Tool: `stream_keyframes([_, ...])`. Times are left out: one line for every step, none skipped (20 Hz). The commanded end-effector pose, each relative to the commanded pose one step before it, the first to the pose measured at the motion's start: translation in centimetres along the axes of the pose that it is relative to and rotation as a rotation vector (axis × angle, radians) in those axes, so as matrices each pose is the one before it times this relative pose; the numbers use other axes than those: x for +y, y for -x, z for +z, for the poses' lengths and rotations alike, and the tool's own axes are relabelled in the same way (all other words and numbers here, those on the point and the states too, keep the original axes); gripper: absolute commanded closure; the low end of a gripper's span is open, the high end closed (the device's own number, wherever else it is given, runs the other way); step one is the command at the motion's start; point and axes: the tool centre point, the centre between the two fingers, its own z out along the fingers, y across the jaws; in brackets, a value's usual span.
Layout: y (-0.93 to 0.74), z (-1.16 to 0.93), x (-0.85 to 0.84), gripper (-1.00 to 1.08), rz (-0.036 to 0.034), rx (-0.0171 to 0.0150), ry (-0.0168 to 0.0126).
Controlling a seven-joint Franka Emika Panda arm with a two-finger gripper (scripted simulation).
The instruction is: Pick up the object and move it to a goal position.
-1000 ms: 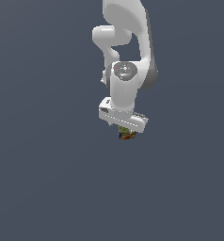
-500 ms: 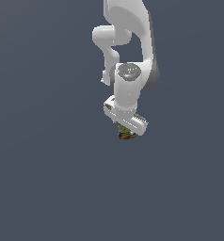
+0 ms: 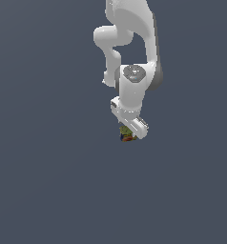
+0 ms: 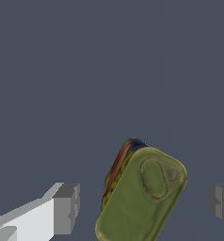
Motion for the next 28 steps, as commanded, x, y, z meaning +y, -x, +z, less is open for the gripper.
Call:
stream_keyframes([0.392,0.229,0.068,-0.92,0.06317,0.00132,-0.00016])
stream_keyframes([0.152,0.090,0.038,-0.92,0.02462,0.00051,-0.00006])
stream_keyframes([0.150,0.089,0.043,-0.92,0.02463,0.00052,-0.00008])
stream_keyframes([0.149,0.088,0.047,-0.92,0.02463,0.00053,-0.00010])
stream_keyframes([0.147,0.088,0.052,-0.92,0.02464,0.00053,-0.00011])
stream_keyframes([0.145,0.087,0.056,-0.92,0.02465,0.00054,-0.00013])
stream_keyframes([0.142,0.086,0.061,-0.92,0.02466,0.00054,-0.00015])
stream_keyframes([0.140,0.086,0.065,-0.92,0.02467,0.00055,-0.00017])
stream_keyframes([0.136,0.084,0.069,-0.92,0.02445,0.00055,-0.00018])
stream_keyframes([0.128,0.080,0.069,-0.92,0.02330,0.00052,-0.00019])
stream_keyframes([0.118,0.075,0.069,-0.92,0.02206,0.00050,-0.00020])
stream_keyframes([0.110,0.070,0.068,-0.92,0.02080,0.00047,-0.00020])
stream_keyframes([0.101,0.065,0.067,-0.92,0.01955,0.00045,-0.00020])
stream_keyframes([0.093,0.061,0.064,-0.92,0.01828,0.00042,-0.00020])
stream_keyframes([0.085,0.056,0.062,-0.92,0.01704,0.00039,-0.00020])
stream_keyframes([0.077,0.052,0.059,-0.92,0.01577,0.00036,-0.00019])
stream_keyframes([0.070,0.047,0.055,-0.92,0.01451,0.00033,-0.00018])
stream_keyframes([0.063,0.043,0.052,-0.92,0.01324,0.00030,-0.00017])
stream_keyframes([0.056,0.039,0.048,-0.92,0.01200,0.00027,-0.00016])
stream_keyframes([0.049,0.035,0.043,-0.92,0.01073,0.00024,-0.00015])
stream_keyframes([0.043,0.030,0.039,-0.92,0.00946,0.00022,-0.00013])
stream_keyframes([0.037,0.026,0.034,-0.92,0.00821,0.00019,-0.00012])
stream_keyframes([0.031,0.022,0.029,-0.92,0.00694,0.00016,-0.00010])
stream_keyframes([0.024,0.018,0.024,-0.92,0.00569,0.00013,-0.00008])
stream_keyframes([0.019,0.014,0.019,-0.92,0.00442,0.00010,-0.00007])
stream_keyframes([0.013,0.010,0.014,-0.92,0.00316,0.00007,-0.00005])
stream_keyframes([0.008,0.006,0.008,-0.92,0.00189,0.00004,-0.00003])
stream_keyframes([-0.001,0.002,0.003,-0.92,0.00069,0.00002,-0.00001])
